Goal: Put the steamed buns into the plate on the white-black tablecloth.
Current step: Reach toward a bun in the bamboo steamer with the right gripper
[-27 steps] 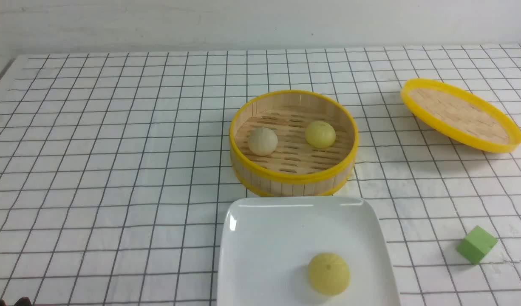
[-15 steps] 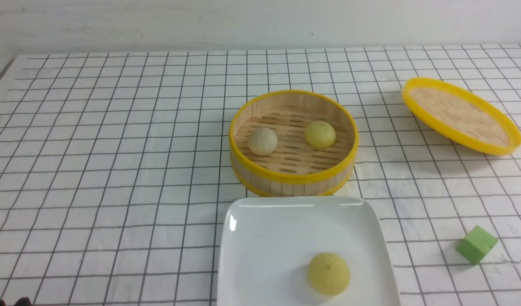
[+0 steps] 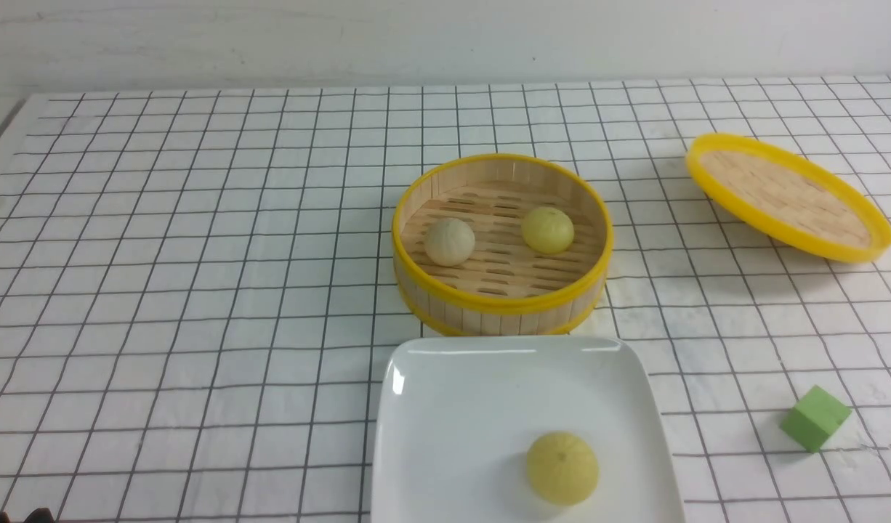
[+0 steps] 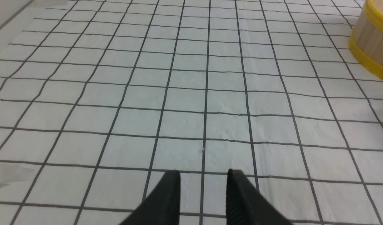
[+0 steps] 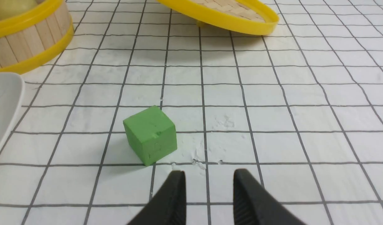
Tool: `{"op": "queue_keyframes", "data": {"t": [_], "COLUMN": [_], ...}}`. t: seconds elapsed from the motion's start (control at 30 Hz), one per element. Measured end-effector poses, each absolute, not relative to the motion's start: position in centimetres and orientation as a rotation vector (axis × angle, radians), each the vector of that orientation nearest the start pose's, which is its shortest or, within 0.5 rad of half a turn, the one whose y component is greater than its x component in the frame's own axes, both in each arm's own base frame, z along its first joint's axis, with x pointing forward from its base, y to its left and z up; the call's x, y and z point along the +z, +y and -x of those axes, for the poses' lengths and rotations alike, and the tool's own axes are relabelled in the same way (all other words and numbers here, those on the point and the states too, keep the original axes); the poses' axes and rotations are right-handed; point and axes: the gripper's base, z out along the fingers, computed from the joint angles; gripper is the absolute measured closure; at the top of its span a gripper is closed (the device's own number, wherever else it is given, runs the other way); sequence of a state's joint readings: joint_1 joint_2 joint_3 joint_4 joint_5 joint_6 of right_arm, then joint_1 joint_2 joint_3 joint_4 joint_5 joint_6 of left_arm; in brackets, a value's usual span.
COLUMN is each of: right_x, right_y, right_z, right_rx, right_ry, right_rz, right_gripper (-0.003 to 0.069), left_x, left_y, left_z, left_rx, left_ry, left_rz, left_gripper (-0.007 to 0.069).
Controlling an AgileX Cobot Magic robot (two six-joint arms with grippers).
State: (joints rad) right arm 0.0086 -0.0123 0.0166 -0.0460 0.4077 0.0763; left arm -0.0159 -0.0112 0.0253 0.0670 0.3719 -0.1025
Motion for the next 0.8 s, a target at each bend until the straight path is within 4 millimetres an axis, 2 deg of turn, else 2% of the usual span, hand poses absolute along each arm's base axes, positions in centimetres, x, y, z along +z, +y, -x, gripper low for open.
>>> {"op": "queue_keyframes", "data": {"t": [0.57, 0.63, 0.7, 0.73, 0.77, 0.8], "right_x": [17.2, 17.2, 17.3, 17.3, 17.3, 17.3], "right_y": [-0.2, -0.3, -0.1, -0.1, 0.2, 0.2], "right_z": [-5.1, -5.2, -5.2, -5.2, -5.3, -5.3], "right_rx": [-0.008, -0.023, 0.041, 0.063, 0.22, 0.229], "right_ry": [1.895, 1.886, 1.87, 1.868, 1.846, 1.844], "right_rz": [-0.025, -0.016, -0.077, -0.094, -0.236, -0.248], "right_gripper": [0.0419, 0.0419, 0.0419, 0.0419, 0.0419, 0.0419], "left_x": [17.2, 17.2, 17.2, 17.3, 17.3, 17.3], "left_y": [0.1, -0.4, -0.9, -1.0, -1.5, -1.6], "left_z": [-5.3, -5.3, -5.2, -5.2, -5.2, -5.2], "left_rx": [-0.057, -0.244, -0.491, -0.54, -0.756, -0.803], "left_ry": [1.868, 1.86, 1.835, 1.829, 1.789, 1.779], "left_rz": [0.077, 0.242, 0.461, 0.499, 0.696, 0.734], "left_gripper": [0.0384, 0.0384, 0.0384, 0.0384, 0.0384, 0.0384]}}
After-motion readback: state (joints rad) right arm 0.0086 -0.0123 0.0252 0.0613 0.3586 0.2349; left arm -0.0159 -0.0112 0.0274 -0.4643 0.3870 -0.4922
